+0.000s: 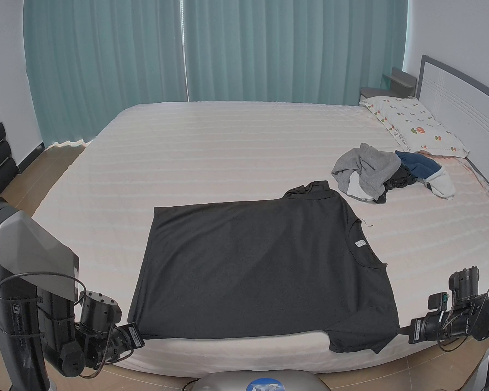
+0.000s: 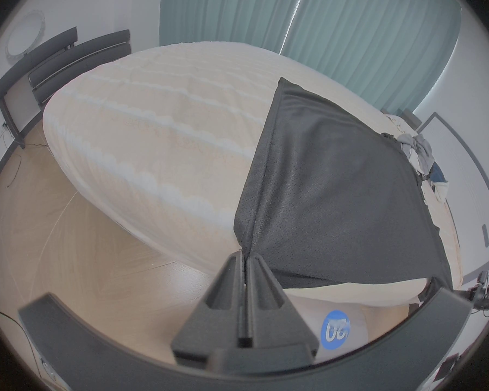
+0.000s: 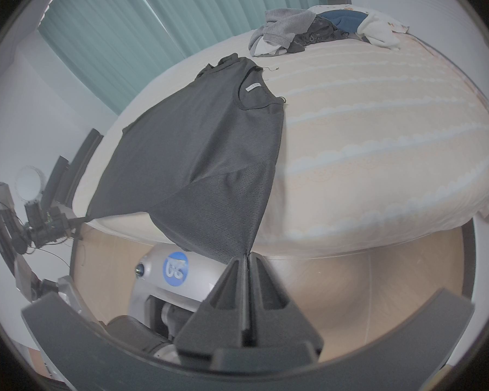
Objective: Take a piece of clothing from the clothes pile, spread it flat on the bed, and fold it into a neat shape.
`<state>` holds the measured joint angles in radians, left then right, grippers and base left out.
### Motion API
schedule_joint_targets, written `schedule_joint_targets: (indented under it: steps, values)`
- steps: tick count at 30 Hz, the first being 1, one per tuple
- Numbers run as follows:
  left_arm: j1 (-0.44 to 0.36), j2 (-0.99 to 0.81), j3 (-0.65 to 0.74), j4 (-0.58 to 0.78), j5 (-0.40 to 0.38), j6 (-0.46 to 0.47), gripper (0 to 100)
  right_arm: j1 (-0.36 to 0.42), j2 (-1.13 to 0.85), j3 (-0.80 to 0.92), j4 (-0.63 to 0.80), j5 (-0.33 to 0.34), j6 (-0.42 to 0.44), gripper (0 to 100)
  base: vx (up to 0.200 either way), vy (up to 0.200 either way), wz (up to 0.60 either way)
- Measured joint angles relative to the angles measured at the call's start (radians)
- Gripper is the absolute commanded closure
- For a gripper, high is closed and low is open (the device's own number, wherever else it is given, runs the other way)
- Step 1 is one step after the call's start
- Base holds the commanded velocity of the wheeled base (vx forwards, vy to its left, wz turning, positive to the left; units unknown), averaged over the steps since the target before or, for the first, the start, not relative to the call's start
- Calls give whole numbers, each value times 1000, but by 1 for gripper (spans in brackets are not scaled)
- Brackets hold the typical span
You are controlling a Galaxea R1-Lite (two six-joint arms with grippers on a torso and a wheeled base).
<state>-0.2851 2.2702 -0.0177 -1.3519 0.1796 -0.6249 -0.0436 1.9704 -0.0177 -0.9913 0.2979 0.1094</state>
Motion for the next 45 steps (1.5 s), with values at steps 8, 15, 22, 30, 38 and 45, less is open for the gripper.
schedule_joint_targets:
  steps: [8,15,22,30,38,45]
  values:
    - [-24,-45,0,74,8,11,100,-1,-58,0,105,-56,-67,100,0,0,0]
    - [-32,-76,0,162,29,37,100,3,-97,0,187,-124,-116,100,0,0,0]
    - [-44,-131,0,292,30,56,100,11,-145,0,242,-160,-126,100,0,0,0]
    - [-65,-210,0,429,33,86,100,13,-210,0,377,-213,-191,100,0,0,0]
    - [-83,-259,0,479,33,97,100,18,-281,-6,445,-212,-197,100,0,0,0]
    - [-86,-269,0,449,32,95,100,20,-264,-42,439,-110,-143,100,0,0,0]
